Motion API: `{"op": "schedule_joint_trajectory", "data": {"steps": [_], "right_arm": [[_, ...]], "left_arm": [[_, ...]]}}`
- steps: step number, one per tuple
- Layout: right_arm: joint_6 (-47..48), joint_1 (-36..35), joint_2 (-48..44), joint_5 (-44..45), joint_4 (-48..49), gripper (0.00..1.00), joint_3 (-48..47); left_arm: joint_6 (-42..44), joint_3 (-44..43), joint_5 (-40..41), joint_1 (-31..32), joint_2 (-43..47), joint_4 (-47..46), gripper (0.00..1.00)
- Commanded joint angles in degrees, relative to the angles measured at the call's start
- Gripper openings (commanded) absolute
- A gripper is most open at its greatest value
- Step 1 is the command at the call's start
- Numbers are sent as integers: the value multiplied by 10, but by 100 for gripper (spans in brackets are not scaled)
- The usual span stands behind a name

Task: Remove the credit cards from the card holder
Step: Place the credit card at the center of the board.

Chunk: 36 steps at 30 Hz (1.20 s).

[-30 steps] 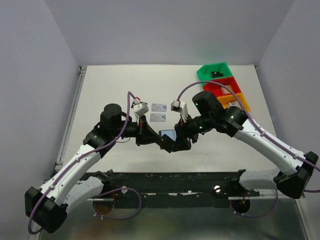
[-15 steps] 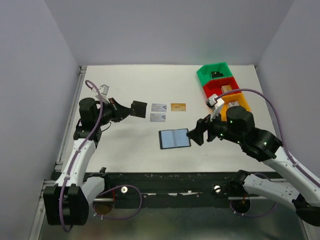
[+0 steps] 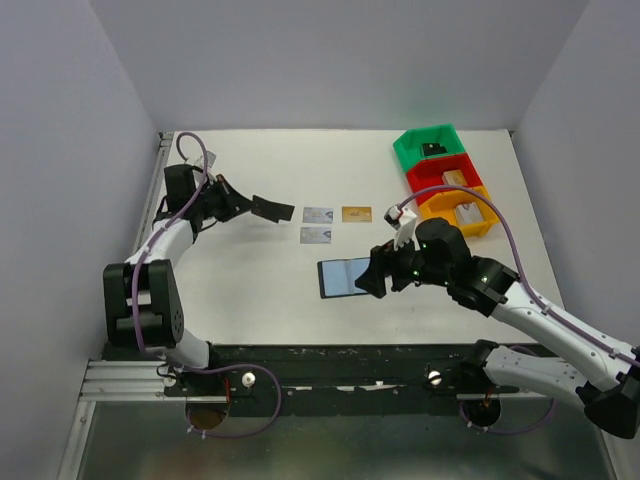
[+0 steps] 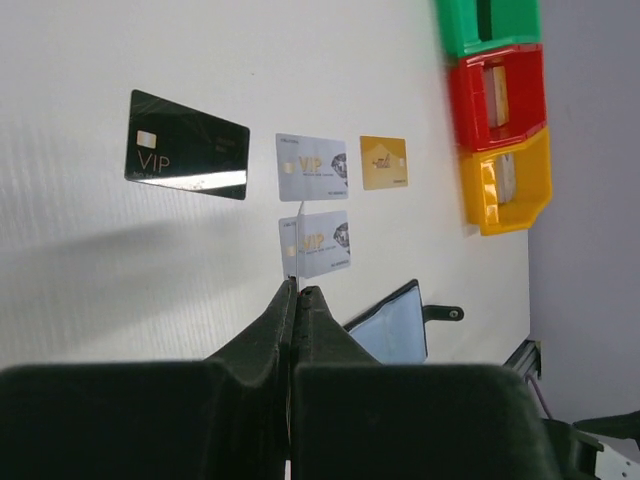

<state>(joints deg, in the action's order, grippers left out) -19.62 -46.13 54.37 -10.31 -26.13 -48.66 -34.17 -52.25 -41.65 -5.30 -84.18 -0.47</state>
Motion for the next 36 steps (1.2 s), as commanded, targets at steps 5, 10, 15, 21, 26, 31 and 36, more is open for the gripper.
{"op": "schedule_joint_trajectory", "data": {"steps": [5, 10, 15, 21, 26, 31, 36], "right_arm": [[5, 1, 11, -31, 25, 80, 1], [9, 0, 14, -27, 25, 80, 1], [1, 1, 19, -44, 32, 80, 5], [3, 1, 21, -45, 34, 80, 1], [4, 1, 26, -45, 34, 80, 1], [7, 0, 21, -40, 30, 80, 2], [8, 0, 19, -34, 24, 80, 4]], "left_arm": [[14, -26, -33, -4, -120, 7, 0], [21, -15, -18, -2, -147, -9, 0], [16, -7, 9, 7, -160, -23, 0], [14, -4, 21, 13, -166, -32, 0], [15, 0, 36, 20, -171, -35, 6], [17, 5, 41, 24, -173, -36, 13], [27, -1, 52, 25, -168, -16, 24]]}}
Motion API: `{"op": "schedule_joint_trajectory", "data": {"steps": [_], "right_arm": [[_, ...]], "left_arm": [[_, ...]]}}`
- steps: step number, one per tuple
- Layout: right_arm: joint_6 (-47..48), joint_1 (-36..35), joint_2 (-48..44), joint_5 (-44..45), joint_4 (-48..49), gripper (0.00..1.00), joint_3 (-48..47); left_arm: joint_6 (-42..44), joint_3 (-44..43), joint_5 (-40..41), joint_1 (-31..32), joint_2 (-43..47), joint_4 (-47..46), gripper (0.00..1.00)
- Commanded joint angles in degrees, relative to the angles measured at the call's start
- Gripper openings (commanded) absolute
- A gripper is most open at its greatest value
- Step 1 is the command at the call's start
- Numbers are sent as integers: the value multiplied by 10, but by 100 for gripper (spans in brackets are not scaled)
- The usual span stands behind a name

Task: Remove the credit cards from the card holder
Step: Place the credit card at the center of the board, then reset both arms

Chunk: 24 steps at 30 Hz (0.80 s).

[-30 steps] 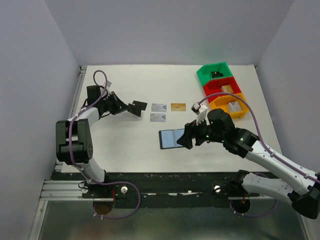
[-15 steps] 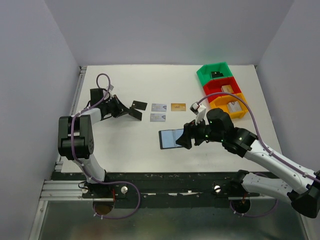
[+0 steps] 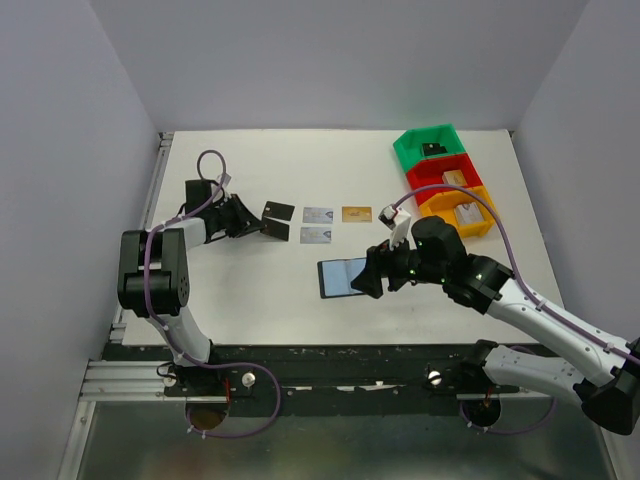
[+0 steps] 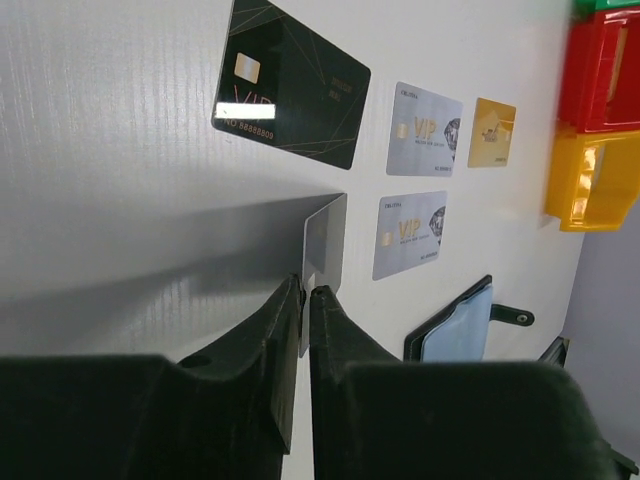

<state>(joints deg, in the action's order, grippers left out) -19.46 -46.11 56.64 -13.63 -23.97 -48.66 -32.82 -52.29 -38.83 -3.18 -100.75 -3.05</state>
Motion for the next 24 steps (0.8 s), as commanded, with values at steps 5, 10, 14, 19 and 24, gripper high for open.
{"op": "schedule_joint_trajectory", "data": {"steps": [5, 10, 14, 19, 24], "right_arm": [[6, 1, -9, 9, -5, 80, 8], [4, 1, -6, 65, -43, 80, -4], [-8, 1, -25, 161, -67, 81, -6], [-26, 1, -83, 304, -68, 85, 19], [-43, 1, -100, 419, -100, 86, 21]], "left_arm": [[42, -25, 71, 2, 10, 76, 40], [26, -24, 155, -23, 44, 119, 52], [-7, -14, 273, -27, 138, 168, 56], [-35, 54, 379, -1, 301, 198, 99], [-68, 109, 465, 58, 432, 275, 99]]}}
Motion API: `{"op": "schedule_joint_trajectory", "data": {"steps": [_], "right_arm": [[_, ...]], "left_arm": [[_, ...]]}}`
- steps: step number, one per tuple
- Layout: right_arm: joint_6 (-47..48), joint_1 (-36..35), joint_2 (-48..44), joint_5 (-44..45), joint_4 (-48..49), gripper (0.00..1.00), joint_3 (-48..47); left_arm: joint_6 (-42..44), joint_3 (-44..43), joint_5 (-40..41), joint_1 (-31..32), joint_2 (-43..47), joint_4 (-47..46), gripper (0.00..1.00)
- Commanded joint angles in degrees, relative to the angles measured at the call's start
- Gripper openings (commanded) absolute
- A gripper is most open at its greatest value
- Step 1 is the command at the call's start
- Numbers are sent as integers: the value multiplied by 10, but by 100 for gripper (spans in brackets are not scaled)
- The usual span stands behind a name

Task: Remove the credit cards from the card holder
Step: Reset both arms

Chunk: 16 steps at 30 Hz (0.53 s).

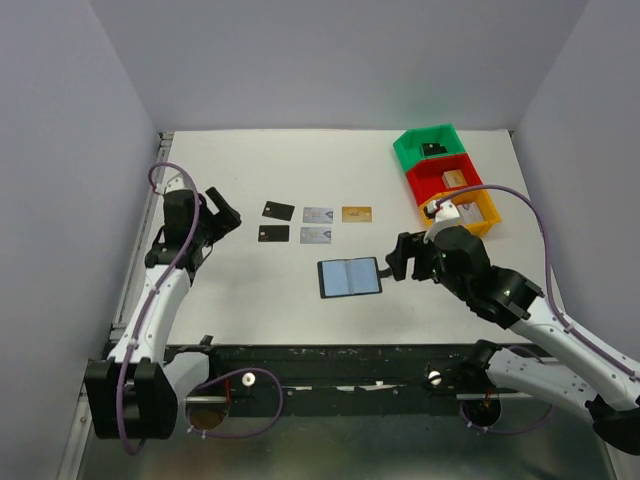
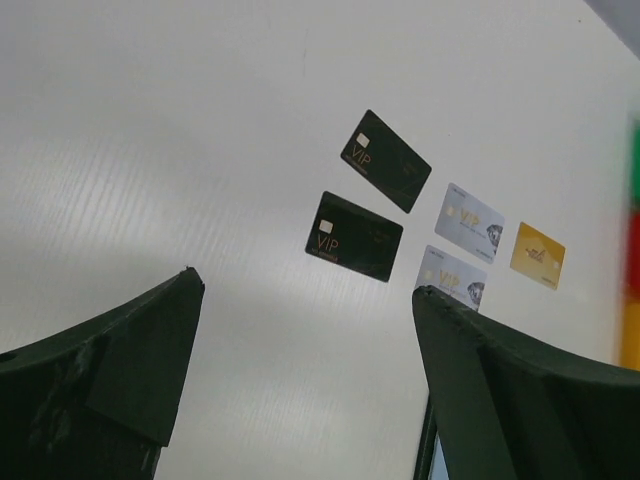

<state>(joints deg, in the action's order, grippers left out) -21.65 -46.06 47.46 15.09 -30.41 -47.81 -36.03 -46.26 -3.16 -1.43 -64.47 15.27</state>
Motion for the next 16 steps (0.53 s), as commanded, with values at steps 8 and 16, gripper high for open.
{"op": "schedule_joint_trajectory", "data": {"steps": [8, 16], "right_arm": [[-19, 5, 28, 169, -52, 88, -5], [-35, 6, 47, 101, -36, 88, -27]], "left_arm": [[-72, 59, 217, 85, 165, 187, 99], [-60, 29, 196, 95, 139, 238, 99]]}}
